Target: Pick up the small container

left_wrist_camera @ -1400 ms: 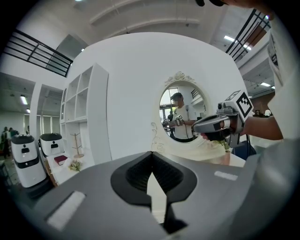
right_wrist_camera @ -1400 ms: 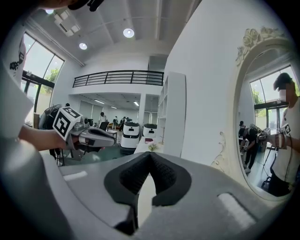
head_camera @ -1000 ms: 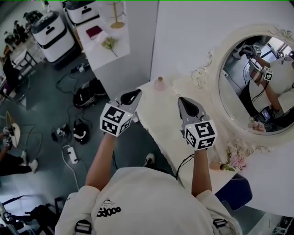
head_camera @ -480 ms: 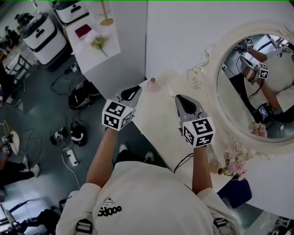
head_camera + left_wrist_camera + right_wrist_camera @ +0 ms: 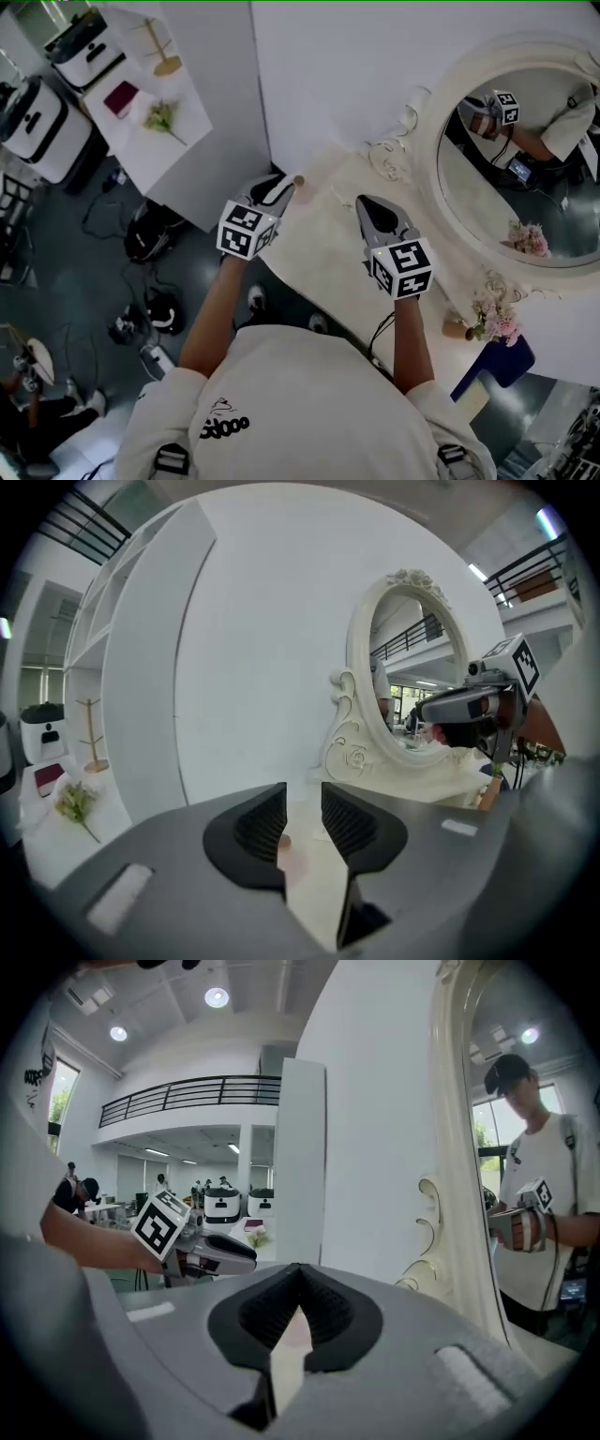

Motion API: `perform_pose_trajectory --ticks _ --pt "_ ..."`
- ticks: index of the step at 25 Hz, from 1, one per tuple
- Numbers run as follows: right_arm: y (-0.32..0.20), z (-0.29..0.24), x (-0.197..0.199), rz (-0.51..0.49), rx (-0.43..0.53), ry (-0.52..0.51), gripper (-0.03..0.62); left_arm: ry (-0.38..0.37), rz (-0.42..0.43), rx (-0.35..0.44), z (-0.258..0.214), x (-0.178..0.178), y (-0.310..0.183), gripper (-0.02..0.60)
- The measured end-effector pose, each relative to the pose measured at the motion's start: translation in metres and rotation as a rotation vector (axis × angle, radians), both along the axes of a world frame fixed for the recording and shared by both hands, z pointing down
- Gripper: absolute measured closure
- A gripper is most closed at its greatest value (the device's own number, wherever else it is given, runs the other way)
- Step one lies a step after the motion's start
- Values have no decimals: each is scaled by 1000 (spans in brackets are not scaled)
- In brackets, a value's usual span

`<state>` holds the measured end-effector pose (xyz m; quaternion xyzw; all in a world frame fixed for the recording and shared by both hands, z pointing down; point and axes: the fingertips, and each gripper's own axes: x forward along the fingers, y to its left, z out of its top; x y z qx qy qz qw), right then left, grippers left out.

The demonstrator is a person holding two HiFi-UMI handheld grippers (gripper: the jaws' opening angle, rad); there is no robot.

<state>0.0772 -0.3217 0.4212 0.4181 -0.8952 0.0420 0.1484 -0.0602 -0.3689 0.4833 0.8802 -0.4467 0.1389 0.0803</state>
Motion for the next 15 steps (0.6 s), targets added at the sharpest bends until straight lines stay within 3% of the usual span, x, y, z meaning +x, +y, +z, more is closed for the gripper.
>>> perform_pose_trajectory --ticks 9,15 --pt "-24 24 -4 207 -64 4 591 -50 214 -127 71 15 -52 365" --pt "-29 42 -6 287 -116 42 591 -91 293 -174 128 25 -76 330"
